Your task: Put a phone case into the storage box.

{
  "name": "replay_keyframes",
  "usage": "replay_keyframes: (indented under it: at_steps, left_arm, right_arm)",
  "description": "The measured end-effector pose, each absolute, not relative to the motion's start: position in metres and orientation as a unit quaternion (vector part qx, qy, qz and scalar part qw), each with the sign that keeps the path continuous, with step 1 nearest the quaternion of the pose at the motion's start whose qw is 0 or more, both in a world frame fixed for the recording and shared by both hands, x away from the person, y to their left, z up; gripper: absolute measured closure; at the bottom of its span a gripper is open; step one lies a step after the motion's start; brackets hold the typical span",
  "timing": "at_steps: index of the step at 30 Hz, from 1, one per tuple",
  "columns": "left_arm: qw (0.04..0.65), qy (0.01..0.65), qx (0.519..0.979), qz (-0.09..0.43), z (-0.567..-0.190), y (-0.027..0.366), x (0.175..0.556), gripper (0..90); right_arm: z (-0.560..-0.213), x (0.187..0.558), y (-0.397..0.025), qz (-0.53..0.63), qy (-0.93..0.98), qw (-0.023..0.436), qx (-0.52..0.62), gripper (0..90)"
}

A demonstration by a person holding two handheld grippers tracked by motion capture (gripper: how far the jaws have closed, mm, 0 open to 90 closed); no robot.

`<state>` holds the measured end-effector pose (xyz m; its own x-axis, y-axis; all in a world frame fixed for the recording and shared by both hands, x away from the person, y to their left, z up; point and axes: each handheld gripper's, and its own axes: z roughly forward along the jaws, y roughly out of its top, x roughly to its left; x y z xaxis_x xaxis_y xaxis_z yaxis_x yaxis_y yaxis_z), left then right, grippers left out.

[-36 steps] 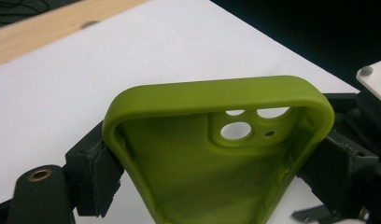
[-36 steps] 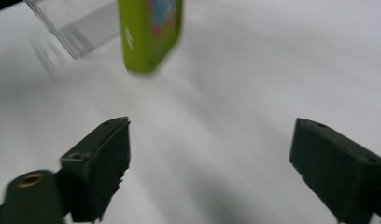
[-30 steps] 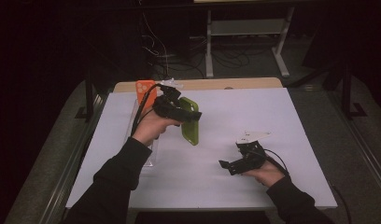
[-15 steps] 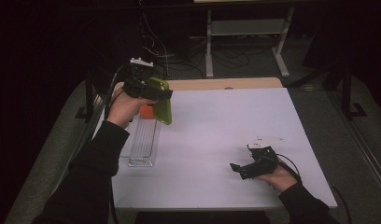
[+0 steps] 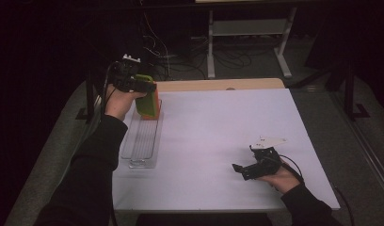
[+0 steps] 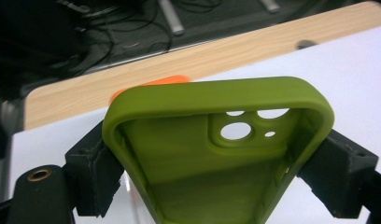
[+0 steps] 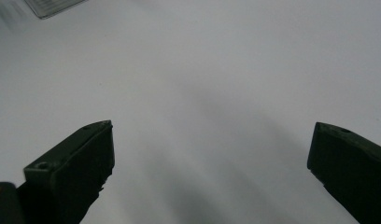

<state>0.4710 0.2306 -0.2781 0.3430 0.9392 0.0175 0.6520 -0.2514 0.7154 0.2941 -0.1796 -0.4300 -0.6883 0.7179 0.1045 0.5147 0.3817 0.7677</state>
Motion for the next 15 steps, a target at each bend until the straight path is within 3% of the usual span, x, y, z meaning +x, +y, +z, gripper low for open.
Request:
replay_keyframes:
  at_steps: [15]
  left_arm:
    - [0.285, 0.59, 0.714, 0.245, -0.33, 0.231, 0.493, 14.7]
  right_arm:
    - [-0.428, 0.294, -0.181, 0.418, 0.818, 0.123, 0.376, 0.0]
